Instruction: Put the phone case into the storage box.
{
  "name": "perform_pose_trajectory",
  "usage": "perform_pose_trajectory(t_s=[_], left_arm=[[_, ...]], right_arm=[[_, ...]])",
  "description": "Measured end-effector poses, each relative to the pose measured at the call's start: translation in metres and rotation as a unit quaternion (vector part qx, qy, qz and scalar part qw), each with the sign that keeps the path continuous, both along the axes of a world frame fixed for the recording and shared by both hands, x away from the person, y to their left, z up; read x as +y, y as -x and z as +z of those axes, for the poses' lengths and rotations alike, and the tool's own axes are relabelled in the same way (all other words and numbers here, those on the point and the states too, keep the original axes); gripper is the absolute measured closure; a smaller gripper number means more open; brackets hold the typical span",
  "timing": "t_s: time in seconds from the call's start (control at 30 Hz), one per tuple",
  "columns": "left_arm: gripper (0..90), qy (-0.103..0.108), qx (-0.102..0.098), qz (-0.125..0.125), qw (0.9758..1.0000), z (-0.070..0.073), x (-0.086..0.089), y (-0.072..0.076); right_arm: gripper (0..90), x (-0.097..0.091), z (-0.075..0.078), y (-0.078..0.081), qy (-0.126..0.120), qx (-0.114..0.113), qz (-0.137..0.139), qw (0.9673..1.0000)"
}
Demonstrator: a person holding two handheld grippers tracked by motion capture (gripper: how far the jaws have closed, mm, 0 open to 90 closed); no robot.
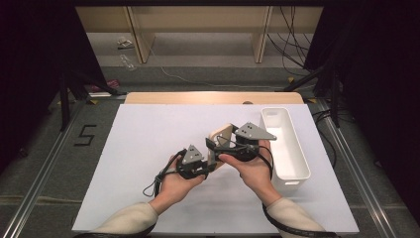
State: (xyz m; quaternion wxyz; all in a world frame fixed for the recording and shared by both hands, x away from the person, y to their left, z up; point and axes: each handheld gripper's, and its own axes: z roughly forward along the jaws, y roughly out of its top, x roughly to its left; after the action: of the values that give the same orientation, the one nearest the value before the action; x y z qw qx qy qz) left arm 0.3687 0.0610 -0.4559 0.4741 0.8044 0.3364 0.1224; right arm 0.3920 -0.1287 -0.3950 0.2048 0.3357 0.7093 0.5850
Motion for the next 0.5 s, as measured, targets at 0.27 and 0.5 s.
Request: perform_pose_trajectory(t_s=[0.27,0.5], left_arm=[[78.6,0.001,-0.004,-0.004,1.0000,0.0013,0.0005,0.0005],[76.8,0.003,-0.007,-0.010,0.9999,0.0031,0.0006,0.0016]], right_arm=[[11.8,-0.0006,0.0018,0.0009,-0.003,0.000,-0.001,1.0000],[12.0,-0.0006,0.0035,0.0018,-0.003,-0.002,-0.004,1.0000]])
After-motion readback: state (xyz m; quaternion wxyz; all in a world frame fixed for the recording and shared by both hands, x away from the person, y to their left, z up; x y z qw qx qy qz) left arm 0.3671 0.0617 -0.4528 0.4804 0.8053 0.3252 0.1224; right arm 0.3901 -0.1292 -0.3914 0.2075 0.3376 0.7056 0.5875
